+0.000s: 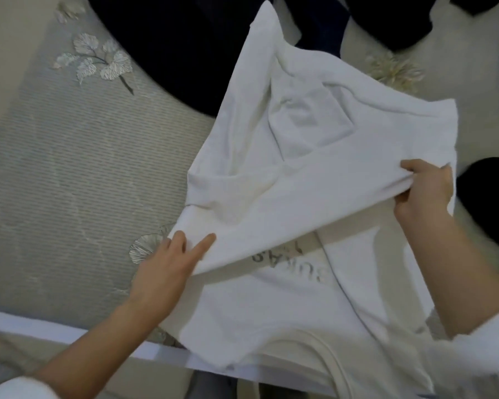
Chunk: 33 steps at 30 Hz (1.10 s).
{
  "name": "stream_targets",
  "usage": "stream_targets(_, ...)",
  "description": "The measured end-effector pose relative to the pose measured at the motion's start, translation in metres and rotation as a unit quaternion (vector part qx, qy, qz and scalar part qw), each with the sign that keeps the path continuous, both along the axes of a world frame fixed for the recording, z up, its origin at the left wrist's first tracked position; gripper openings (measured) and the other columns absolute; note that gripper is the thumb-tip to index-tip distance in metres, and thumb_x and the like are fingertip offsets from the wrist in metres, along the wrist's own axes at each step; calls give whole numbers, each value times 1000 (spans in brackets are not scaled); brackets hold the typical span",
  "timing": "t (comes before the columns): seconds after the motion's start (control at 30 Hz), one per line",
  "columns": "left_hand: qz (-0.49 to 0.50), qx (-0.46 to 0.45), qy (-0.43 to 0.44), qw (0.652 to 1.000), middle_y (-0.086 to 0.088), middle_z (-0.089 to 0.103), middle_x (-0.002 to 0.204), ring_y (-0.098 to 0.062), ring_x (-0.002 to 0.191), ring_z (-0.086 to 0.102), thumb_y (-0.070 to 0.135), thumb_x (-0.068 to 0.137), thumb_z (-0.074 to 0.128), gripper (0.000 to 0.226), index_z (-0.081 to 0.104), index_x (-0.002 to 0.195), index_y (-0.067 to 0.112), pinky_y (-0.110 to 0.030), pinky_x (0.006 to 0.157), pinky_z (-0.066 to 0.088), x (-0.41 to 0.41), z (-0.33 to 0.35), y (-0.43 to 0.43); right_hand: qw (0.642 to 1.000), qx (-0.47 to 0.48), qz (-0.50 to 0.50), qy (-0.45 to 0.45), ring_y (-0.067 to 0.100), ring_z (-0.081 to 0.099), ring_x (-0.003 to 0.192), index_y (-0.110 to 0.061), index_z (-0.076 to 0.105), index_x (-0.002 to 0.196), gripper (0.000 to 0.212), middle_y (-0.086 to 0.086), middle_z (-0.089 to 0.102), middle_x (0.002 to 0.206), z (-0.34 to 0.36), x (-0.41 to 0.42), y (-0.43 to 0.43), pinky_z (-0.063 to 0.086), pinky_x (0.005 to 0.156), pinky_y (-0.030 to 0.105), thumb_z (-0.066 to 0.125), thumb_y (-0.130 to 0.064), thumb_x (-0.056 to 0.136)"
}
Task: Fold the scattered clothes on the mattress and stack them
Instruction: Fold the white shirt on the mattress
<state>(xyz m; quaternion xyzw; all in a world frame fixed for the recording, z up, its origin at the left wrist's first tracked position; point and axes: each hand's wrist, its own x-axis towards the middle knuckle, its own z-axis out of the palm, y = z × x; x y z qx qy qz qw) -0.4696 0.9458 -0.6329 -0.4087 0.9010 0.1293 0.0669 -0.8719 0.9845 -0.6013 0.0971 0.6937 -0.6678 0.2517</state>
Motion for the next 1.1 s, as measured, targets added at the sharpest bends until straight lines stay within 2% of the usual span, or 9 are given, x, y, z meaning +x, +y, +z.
stream_targets(0.13, -23, 72, -162, 984, -4, 44, 93, -19, 63, 45, 2, 58, 78, 110, 23, 147, 35, -27, 37, 31, -1, 12, 14, 980, 158, 53, -104, 20, 63, 73, -15, 62, 95, 21, 12, 66, 94, -20, -13, 52, 54, 49, 24, 61, -4, 77)
stream_targets(0.23, -7, 158, -246, 956, 3, 34, 120, -16, 98, 45, 31, 84, 48, 84, -5, 149, 40, -28, 68, 44, -6, 13, 19, 962, 189, 92, -175, 20, 63, 77, -11, 64, 97, 17, 9, 64, 89, -37, -22, 71, 57, 60, 30, 66, -18, 82)
stream_targets(0.37, 21, 110, -6, 994, -5, 47, 121, -30, 111, 51, 45, 78, 30, 61, 53, 128, 20, -40, 82, 50, -38, 9, 14, 979, 153, 55, -122, 22, 66, 90, -7, 60, 120, 42, 11, 67, 108, -41, -39, 57, 59, 69, 33, 72, -16, 80)
stream_targets(0.47, 39, 68, -33, 996, -14, 22, 153, -45, 138, 21, 49, 89, 29, 61, 31, 146, 26, -59, 103, 31, -66, -11, 2, 989, 130, 63, -42, 18, 65, 88, -14, 59, 121, 38, 5, 66, 110, -34, -49, 45, 58, 61, 26, 63, -10, 84)
stream_targets(0.57, 164, 120, -54, 978, 7, -12, 159, -46, 141, -10, 56, 95, 28, 64, 5, 151, 35, -65, 108, 9, -77, -32, -18, 991, 124, 28, 27, 17, 64, 90, -20, 61, 109, 29, 1, 67, 105, -36, -66, 51, 55, 72, 31, 54, -4, 86)
stream_targets(0.73, 144, 107, -72, 981, 11, -23, 157, -34, 141, -26, 70, 88, 23, 73, -1, 150, 40, -65, 109, -2, -74, -41, -24, 973, 190, 63, -114, 16, 58, 74, -9, 55, 116, 30, 11, 60, 98, -66, -87, 73, 50, 39, 23, 55, -2, 86)
stream_targets(0.87, 119, 112, -85, 983, 11, -33, 152, -22, 139, -34, 80, 74, 10, 82, -2, 148, 45, -66, 109, 0, -59, -48, -13, 980, 199, 3, 26, 25, 60, 85, -11, 58, 89, 15, 6, 60, 87, -68, -86, 70, 52, 69, 37, 55, 0, 79)
stream_targets(0.97, 101, 110, -75, 986, 9, -36, 151, -17, 136, -39, 82, 74, 12, 84, -6, 147, 45, -61, 110, -7, -56, -46, -3, 890, 397, 107, 198, 30, 46, 120, -3, 43, 130, 53, 15, 47, 129, -64, -65, 74, 34, 103, 41, 62, -17, 82)
stream_targets(1.1, -8, 106, -55, 993, 7, -26, 156, -18, 142, -28, 81, 80, 10, 79, 1, 149, 44, -52, 113, -13, -53, -48, 26, 686, 375, 452, 431, 27, 12, 145, -22, 22, 151, 69, 10, 16, 158, -58, -11, 83, 9, 114, 40, 45, -46, 90)
